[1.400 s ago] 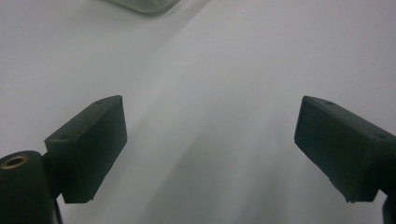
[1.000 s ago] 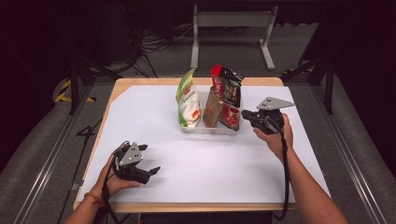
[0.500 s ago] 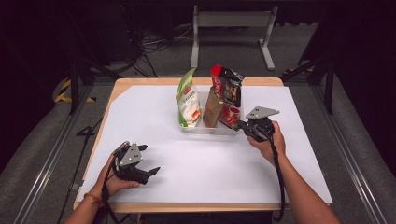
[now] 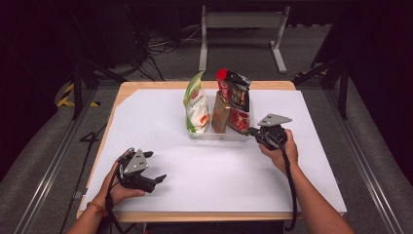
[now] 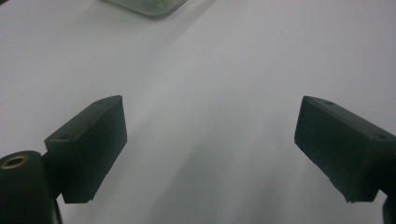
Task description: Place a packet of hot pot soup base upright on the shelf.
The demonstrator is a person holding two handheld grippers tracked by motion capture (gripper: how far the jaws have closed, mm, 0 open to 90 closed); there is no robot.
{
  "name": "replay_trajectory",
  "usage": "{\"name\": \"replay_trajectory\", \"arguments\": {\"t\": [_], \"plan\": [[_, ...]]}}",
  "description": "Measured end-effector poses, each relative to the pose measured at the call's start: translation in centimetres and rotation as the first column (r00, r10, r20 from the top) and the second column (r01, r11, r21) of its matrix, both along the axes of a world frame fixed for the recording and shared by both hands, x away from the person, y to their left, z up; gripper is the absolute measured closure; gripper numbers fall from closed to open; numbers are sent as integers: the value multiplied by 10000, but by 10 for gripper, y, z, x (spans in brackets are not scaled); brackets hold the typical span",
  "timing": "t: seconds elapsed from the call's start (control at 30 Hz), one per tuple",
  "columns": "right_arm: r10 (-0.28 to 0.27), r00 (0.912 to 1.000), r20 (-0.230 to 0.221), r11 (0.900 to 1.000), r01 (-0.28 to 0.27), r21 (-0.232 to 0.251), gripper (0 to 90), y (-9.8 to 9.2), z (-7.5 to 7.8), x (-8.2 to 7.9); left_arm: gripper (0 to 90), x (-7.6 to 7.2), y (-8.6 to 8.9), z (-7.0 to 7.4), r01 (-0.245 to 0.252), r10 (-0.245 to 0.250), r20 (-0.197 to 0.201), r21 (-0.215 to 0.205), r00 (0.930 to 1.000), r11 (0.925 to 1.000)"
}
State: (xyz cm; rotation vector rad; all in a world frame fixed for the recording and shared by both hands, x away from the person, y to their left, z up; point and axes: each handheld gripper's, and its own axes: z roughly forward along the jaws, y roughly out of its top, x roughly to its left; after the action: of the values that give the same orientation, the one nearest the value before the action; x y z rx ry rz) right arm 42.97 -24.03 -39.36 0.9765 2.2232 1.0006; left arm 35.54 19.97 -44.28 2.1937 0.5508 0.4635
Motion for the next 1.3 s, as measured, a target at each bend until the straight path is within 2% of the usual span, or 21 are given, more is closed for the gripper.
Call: {"name": "replay_trajectory", "arguments": {"t": [0.07,0.5,0.77,0.83,0.97,1.13,1.3], "plan": [[8,10000,-30,9996,-9,-277,896,5,-6,1,100,0,0,0,1,-1,7,18,10000,10000],[-106,9999,-48,9999,105,-90,883,3,-5,1,100,0,0,0,25,-25,37,55,10000,10000],[-134,9998,116,9998,132,162,882,-4,3,-2,100,-1,0,0,-28,28,6,22,10000,10000],[-12,9999,139,9996,8,294,877,-4,5,-4,100,-1,0,1,-20,20,30,10,10000,10000],[292,9990,344,9995,-295,105,867,1,10,-9,101,-1,1,1,-16,15,58,17,10000,10000],[567,9976,391,9983,-561,-159,867,6,12,-13,101,-1,1,1,1,-2,71,18,10000,10000],[610,9971,448,9980,-601,-196,857,7,16,-16,100,-1,1,1,9,-10,75,15,10000,10000]]}}
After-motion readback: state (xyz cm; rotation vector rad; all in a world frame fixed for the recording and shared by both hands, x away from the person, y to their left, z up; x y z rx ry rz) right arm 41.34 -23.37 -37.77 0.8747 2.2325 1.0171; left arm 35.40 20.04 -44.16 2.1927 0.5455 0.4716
